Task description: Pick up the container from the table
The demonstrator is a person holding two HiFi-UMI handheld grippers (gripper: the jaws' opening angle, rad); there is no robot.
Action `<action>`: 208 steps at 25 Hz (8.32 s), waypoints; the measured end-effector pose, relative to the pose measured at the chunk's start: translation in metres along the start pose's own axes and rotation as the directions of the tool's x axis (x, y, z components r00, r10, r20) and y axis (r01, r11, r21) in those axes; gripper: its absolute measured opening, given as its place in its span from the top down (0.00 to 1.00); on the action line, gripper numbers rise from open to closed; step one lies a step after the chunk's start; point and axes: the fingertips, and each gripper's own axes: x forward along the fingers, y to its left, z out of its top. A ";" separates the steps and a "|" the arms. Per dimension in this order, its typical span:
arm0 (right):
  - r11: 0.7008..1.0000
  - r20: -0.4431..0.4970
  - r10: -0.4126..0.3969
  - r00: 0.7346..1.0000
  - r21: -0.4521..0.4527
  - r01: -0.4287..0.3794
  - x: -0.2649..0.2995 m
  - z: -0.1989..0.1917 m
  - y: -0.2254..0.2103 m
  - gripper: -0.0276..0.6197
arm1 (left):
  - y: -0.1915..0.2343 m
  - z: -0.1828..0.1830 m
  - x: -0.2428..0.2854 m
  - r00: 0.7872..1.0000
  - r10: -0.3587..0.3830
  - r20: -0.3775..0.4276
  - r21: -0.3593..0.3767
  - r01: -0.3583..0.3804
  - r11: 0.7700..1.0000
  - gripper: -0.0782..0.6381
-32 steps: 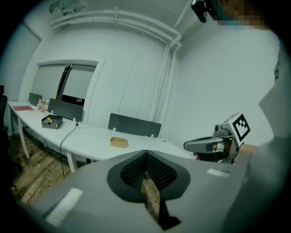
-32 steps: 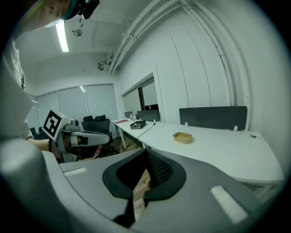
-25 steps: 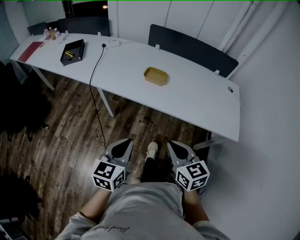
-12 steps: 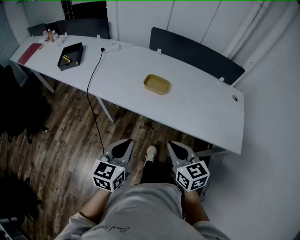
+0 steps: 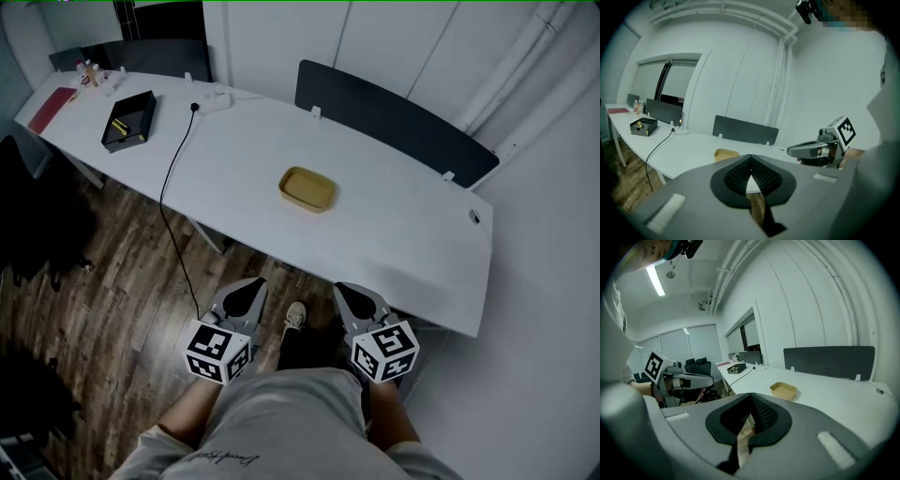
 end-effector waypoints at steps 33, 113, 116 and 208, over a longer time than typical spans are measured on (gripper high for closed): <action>0.995 0.003 0.094 0.996 0.021 -0.094 0.103 0.081 -0.148 0.93 | 0.044 0.079 0.159 0.995 0.097 -0.012 -0.003 -0.097 0.995 0.89; 0.932 -0.201 -0.223 0.954 0.241 0.269 0.230 0.002 -0.234 0.93 | 0.189 0.001 0.320 0.922 -0.109 -0.373 0.058 0.140 0.988 0.89; 0.926 -0.213 -0.231 0.949 0.250 0.281 0.235 -0.005 -0.236 0.93 | 0.192 -0.009 0.326 0.909 -0.115 -0.400 0.051 0.148 0.988 0.88; 0.897 -0.326 -0.248 0.912 0.279 0.344 0.262 -0.035 -0.246 0.89 | 0.186 -0.050 0.352 0.846 -0.170 -0.506 -0.040 0.173 0.984 0.85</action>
